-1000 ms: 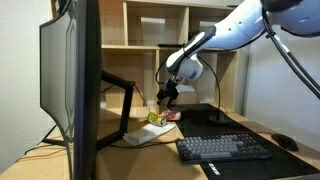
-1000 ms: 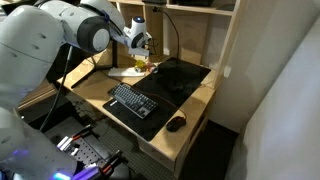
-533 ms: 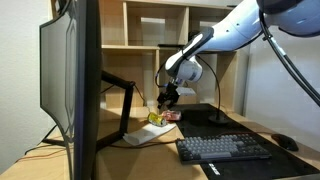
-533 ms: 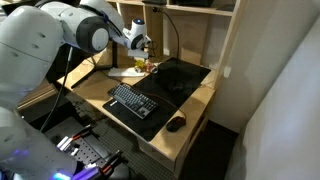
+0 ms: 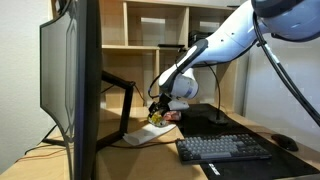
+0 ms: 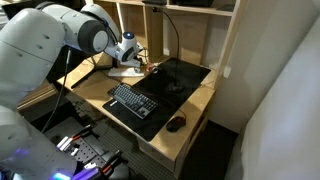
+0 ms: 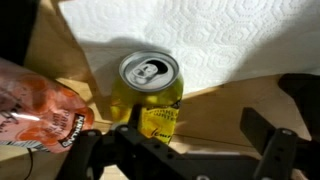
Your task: Pick up the can and make it stand
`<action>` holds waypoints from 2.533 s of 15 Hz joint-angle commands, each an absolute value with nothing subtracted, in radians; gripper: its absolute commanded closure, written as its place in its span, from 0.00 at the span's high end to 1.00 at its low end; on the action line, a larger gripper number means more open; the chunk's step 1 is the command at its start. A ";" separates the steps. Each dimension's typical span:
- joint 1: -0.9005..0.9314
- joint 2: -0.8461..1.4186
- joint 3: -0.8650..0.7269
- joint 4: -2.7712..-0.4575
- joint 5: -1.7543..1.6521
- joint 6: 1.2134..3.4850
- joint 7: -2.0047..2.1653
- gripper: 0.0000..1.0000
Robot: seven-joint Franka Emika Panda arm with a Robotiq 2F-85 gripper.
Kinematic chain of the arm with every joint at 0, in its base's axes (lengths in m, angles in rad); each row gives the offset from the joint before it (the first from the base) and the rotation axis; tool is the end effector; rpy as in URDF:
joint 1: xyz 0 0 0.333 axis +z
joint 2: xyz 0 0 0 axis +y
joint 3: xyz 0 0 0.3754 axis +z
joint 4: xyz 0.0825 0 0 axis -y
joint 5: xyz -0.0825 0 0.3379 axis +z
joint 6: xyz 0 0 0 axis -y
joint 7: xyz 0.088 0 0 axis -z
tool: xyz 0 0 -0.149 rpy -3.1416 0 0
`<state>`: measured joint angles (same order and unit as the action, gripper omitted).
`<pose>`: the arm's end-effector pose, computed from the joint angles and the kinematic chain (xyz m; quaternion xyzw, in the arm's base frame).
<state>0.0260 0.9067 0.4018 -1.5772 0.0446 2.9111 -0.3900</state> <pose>0.7257 0.2462 0.2193 -0.9238 -0.2636 -0.2342 0.1491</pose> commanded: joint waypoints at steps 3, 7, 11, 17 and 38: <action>0.105 0.855 0.331 -1.773 -0.017 3.184 -0.268 1.00; 0.150 0.834 0.252 -1.818 -0.034 3.279 -0.160 1.00; 0.123 0.842 0.277 -1.844 -0.013 3.370 -0.048 1.00; -0.073 0.835 0.519 -1.904 0.014 3.294 0.114 1.00; 0.145 0.871 0.263 -1.573 0.177 3.008 0.215 1.00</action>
<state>0.1140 0.8742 0.3045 -1.5717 0.1583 3.0453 0.2304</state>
